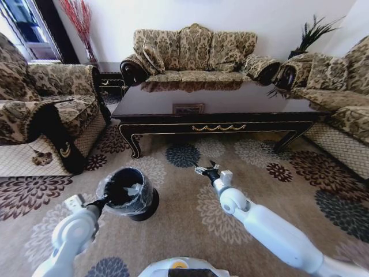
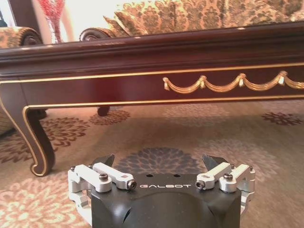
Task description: Move to the front of the table and pick up the trash from the floor, then place it into the trash bin.
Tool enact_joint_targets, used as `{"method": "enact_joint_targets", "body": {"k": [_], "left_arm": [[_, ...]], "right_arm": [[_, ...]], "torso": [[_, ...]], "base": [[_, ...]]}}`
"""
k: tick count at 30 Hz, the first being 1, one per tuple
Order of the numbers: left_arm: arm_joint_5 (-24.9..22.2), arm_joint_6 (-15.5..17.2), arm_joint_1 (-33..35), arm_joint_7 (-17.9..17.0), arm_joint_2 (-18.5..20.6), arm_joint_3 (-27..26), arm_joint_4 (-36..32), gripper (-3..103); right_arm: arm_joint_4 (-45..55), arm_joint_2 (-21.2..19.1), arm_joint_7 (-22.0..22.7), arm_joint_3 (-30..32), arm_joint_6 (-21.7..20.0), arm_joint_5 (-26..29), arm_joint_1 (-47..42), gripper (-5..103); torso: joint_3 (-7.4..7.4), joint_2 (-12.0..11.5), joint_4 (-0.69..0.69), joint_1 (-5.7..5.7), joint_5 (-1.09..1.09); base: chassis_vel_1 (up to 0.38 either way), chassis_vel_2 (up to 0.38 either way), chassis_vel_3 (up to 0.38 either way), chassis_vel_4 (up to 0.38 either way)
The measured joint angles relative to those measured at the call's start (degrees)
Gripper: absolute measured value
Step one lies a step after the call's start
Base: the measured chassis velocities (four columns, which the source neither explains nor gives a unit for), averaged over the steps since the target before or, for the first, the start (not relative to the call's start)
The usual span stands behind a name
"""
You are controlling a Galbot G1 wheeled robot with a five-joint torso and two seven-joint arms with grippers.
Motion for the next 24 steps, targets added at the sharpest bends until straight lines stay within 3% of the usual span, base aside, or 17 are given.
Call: {"method": "enact_joint_targets", "body": {"k": [8,24], "left_arm": [[3.1,-0.4,-4.9,0.7,-0.1,5.9,6.6,3],[7.9,-1.0,-5.0,2.1,0.1,7.4,9.2,0]], "right_arm": [[-1.3,0.1,0.1,2.5,0.2,-0.8,-2.1,100],[-1.9,1.7,-0.2,4.7,0.5,-2.0,-4.0,100]], "torso": [[0.00,0.0,-0.01,0.00,0.01],[0.00,0.0,0.01,0.00,0.01]], "base": [[0.000,0.000,0.000,0.000],[0.000,0.000,0.000,0.000]]}}
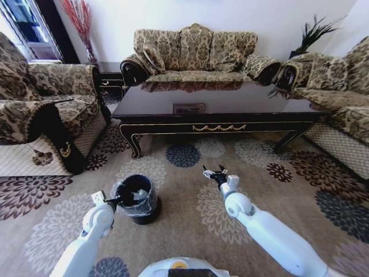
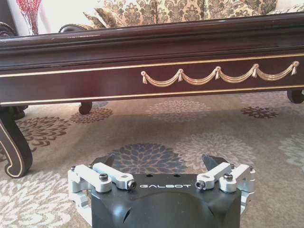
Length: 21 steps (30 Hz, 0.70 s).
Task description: Move to the front of the table and pick up the trash from the floor, then place it into the trash bin.
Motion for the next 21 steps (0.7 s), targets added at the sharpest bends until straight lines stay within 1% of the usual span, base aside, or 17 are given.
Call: {"method": "enact_joint_targets", "body": {"k": [1,4,6,9,10,12,14,15,16,18,19,20,21], "left_arm": [[0.0,-0.1,0.3,0.1,-0.1,0.0,-0.3,3],[-0.2,-0.2,1.8,0.3,-0.4,-0.6,-1.5,20],[-0.2,-0.2,2.3,0.3,-0.5,-0.9,-1.9,20],[-0.2,-0.2,4.5,0.1,-0.7,-2.2,-4.7,36],[-0.2,-0.2,4.5,0.1,-0.7,-2.2,-4.7,36],[-1.0,-0.2,7.3,-0.6,-0.9,-3.9,-10.1,47],[-1.0,-0.2,7.6,-0.6,-0.9,-4.1,-10.8,47],[-1.4,-0.1,9.2,-0.7,-0.6,-5.0,-15.6,52],[-1.4,0.1,10.1,-0.7,-0.3,-5.6,-18.8,58],[-1.6,0.1,12.4,-0.7,-0.3,-7.7,-23.9,70],[-1.6,0.1,12.4,-0.7,-0.3,-7.7,-23.9,70],[-1.5,0.1,13.2,-0.7,-0.3,-8.6,-25.3,70],[-0.7,0.1,14.1,-0.7,-0.5,-9.6,-26.8,76]], "right_arm": [[0.0,0.1,0.0,0.0,0.0,0.0,0.0,100],[0.2,0.1,-0.1,0.2,0.0,-0.2,-0.4,100],[0.3,0.2,-0.1,0.3,0.0,-0.3,-0.5,100],[0.8,0.2,-0.1,1.0,0.0,-0.6,-1.3,100],[0.8,0.2,-0.1,1.0,0.0,-0.6,-1.3,100],[1.4,0.1,-0.2,2.2,0.0,-0.9,-2.3,100],[1.6,0.1,-0.2,2.5,0.0,-0.9,-2.5,100],[2.5,-0.1,-0.2,4.9,0.0,-1.1,-4.4,100],[3.0,-0.2,-0.2,6.5,0.0,-1.1,-5.6,100],[3.5,-0.4,-0.2,9.1,0.0,-0.5,-7.1,100],[3.5,-0.4,-0.2,9.1,0.0,-0.5,-7.1,100],[3.6,-0.5,-0.1,9.8,0.0,-0.3,-7.4,100],[3.6,-0.6,-0.1,10.6,0.1,-0.2,-7.7,100]], "torso": [[0.00,0.0,0.00,0.00,-0.02],[-0.01,0.0,-0.02,0.00,-0.01],[-0.01,0.0,-0.02,0.00,-0.01],[-0.01,0.0,0.00,0.00,-0.01],[-0.01,0.0,0.00,0.00,-0.01],[-0.01,0.0,0.01,0.00,0.00],[-0.01,0.0,0.02,0.00,0.00],[-0.01,0.0,0.03,0.00,0.01],[-0.01,0.0,-0.04,0.00,0.00],[-0.01,0.0,-0.03,0.00,0.02],[-0.01,0.0,-0.03,0.00,0.02],[-0.01,0.0,-0.03,-0.01,0.02],[-0.01,0.0,0.00,0.00,0.02]], "base": [[0.000,0.000,0.000,0.000],[0.000,0.000,0.000,0.000],[0.000,0.000,0.000,0.000],[0.000,0.000,0.000,0.000],[0.000,0.000,0.000,0.000],[0.000,0.000,0.000,0.000],[0.000,0.000,0.000,0.000],[0.000,0.000,0.000,0.000],[0.000,0.000,0.000,0.000],[0.000,0.000,0.000,0.000],[0.000,0.000,0.000,0.000],[0.000,0.000,0.000,0.000],[0.000,0.000,0.000,0.000]]}}
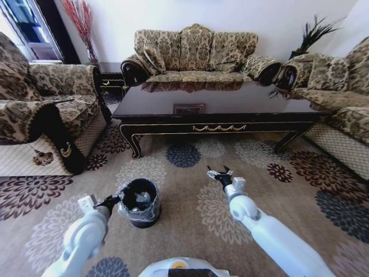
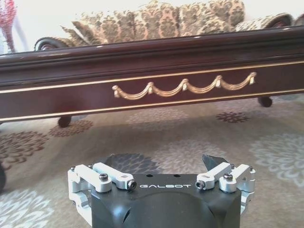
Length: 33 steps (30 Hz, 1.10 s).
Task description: Move to the front of the table and pick up the trash from the floor, then place it into the trash bin.
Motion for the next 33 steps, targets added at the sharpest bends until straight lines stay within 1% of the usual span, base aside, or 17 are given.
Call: {"method": "enact_joint_targets", "body": {"k": [1,3,4,6,9,10,12,13,14,15,18,21,22,23,26,30,33], "left_arm": [[0.9,-0.1,0.6,0.2,-0.2,-0.7,-0.7,81],[6.0,-3.0,3.1,3.7,-1.0,-2.7,-1.6,92],[6.0,-3.0,3.1,3.7,-1.0,-2.7,-1.6,92],[10.3,-6.7,5.9,8.1,-1.8,-4.4,-2.1,96],[16.9,-14.2,11.5,17.7,-2.2,-8.4,-2.8,100],[16.9,-14.2,11.5,17.7,-2.2,-8.4,-2.8,100],[22.4,-20.0,14.8,24.3,-2.2,-10.9,-2.5,100],[26.5,-24.2,16.6,29.1,-2.4,-12.3,-1.7,100],[26.5,-24.2,16.6,29.1,-2.4,-12.3,-1.7,100],[28.9,-27.4,17.9,32.2,-3.0,-13.1,-1.0,100],[29.8,-30.9,19.2,33.9,-4.4,-13.9,0.0,100],[30.8,-36.2,21.0,34.4,-7.5,-15.0,1.3,100],[32.0,-39.3,22.0,34.8,-9.8,-15.6,2.0,100],[32.0,-39.3,22.0,34.8,-9.8,-15.6,2.0,100],[32.6,-43.9,24.4,35.2,-14.5,-16.5,2.5,100],[34.1,-45.8,26.1,35.6,-17.3,-17.0,0.8,100],[34.1,-45.6,26.0,34.1,-16.5,-17.5,-0.8,100]], "right_arm": [[0.0,-0.1,0.0,0.6,0.3,0.0,-0.3,100],[-0.1,-0.4,-0.5,2.1,1.6,0.0,-0.9,100],[-0.1,-0.4,-0.5,2.1,1.6,0.0,-0.9,100],[-0.3,-0.6,-1.5,3.4,3.0,0.0,-1.3,100],[-0.6,-0.9,-3.8,5.6,6.3,-0.8,-1.8,100],[-0.6,-0.9,-3.8,5.6,6.3,-0.8,-1.8,100],[-0.7,-1.1,-5.3,6.8,9.4,-1.8,-2.5,100],[-0.8,-1.1,-6.5,7.8,11.8,-3.0,-3.4,100],[-0.8,-1.1,-6.5,7.8,11.8,-3.0,-3.4,100],[-1.0,-1.2,-8.2,8.9,13.4,-4.2,-4.3,100],[-1.4,-1.3,-11.4,10.8,15.7,-6.1,-6.2,100],[-1.6,-1.8,-14.1,13.2,18.0,-8.1,-8.6,100],[-1.6,-1.9,-14.8,14.3,18.7,-8.3,-9.5,100],[-1.6,-1.9,-14.8,14.3,18.7,-8.3,-9.5,100],[-0.9,-2.1,-16.9,17.2,19.6,-8.3,-11.1,100],[0.3,-2.6,-19.0,20.5,19.9,-8.3,-13.1,100],[1.5,-2.7,-19.5,22.6,19.9,-7.5,-14.5,100]], "torso": [[0.00,0.0,0.01,0.00,0.00],[0.01,0.0,0.00,0.00,-0.03],[0.01,0.0,0.00,0.00,-0.03],[0.00,0.0,0.00,0.00,-0.03],[0.00,0.0,0.01,0.00,-0.02],[0.00,0.0,0.01,0.00,-0.02],[0.00,0.0,0.01,0.00,-0.02],[0.00,0.0,0.01,0.00,-0.01],[0.00,0.0,0.01,0.00,-0.01],[0.00,0.0,0.00,0.00,-0.02],[0.00,0.0,-0.01,0.00,-0.02],[0.00,0.0,-0.02,0.00,-0.02],[0.00,0.0,0.00,0.00,-0.02],[0.00,0.0,0.00,0.00,-0.02],[0.00,0.0,0.01,0.00,-0.02],[0.00,0.0,0.01,0.00,-0.01],[0.00,0.0,0.00,0.00,-0.02]], "base": [[0.000,0.000,0.000,0.000],[0.000,0.000,0.000,0.000],[0.000,0.000,0.000,0.000],[0.000,0.000,0.000,0.000],[0.000,0.000,0.000,0.000],[0.000,0.000,0.000,0.000],[0.000,0.000,0.000,0.000],[0.000,0.000,0.000,0.000],[0.000,0.000,0.000,0.000],[0.000,0.000,0.000,0.000],[0.000,0.000,0.000,0.000],[0.000,0.000,0.000,0.000],[0.000,0.000,0.000,0.000],[0.000,0.000,0.000,0.000],[0.000,0.000,0.000,0.000],[0.000,0.000,0.000,0.000],[0.000,0.000,0.000,0.000]]}}
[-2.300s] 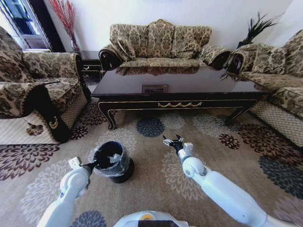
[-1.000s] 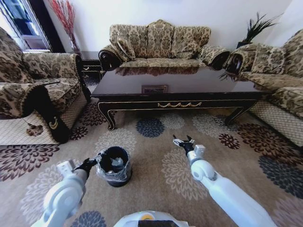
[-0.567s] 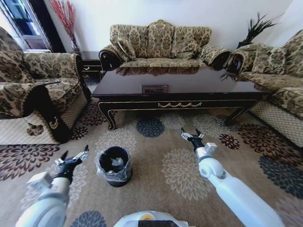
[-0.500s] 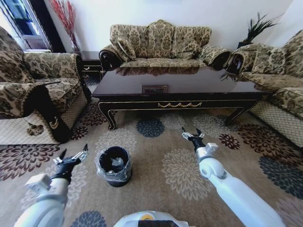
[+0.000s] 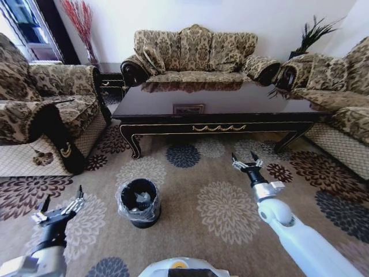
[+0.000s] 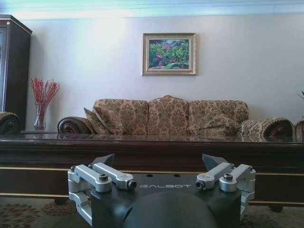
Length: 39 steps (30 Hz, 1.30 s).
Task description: Move to the front of the table and pick up the trash from the floor, then place it into the trash bin.
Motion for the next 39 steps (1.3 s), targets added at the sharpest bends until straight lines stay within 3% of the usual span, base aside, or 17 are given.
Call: {"method": "enact_joint_targets", "body": {"k": [13,18,26,39], "left_arm": [[-1.1,6.8,-1.9,-0.6,7.9,0.6,-3.6,100],[-1.3,8.8,-2.4,-0.9,9.0,1.3,-3.6,100],[-2.0,9.8,-3.0,-1.3,10.6,1.4,-3.6,100],[-0.9,10.5,-4.1,-1.6,11.2,4.0,-3.6,100]], "right_arm": [[3.1,1.0,0.3,6.8,-0.8,3.1,-5.3,100],[4.0,1.1,0.5,8.3,-1.2,3.2,-6.6,100],[4.4,1.0,0.6,9.6,-1.4,3.3,-7.6,100],[3.6,2.4,0.7,9.3,-1.5,2.5,-8.0,100]], "torso": [[0.01,0.0,-0.01,0.00,-0.01],[0.01,0.0,0.00,0.01,-0.01],[0.01,0.0,0.00,0.02,-0.01],[0.00,0.0,0.00,0.01,0.01]], "base": [[0.000,0.000,0.000,0.000],[0.004,-0.003,-0.005,0.010],[0.082,-0.089,-0.085,0.095],[0.263,-0.269,-0.263,0.265]]}}
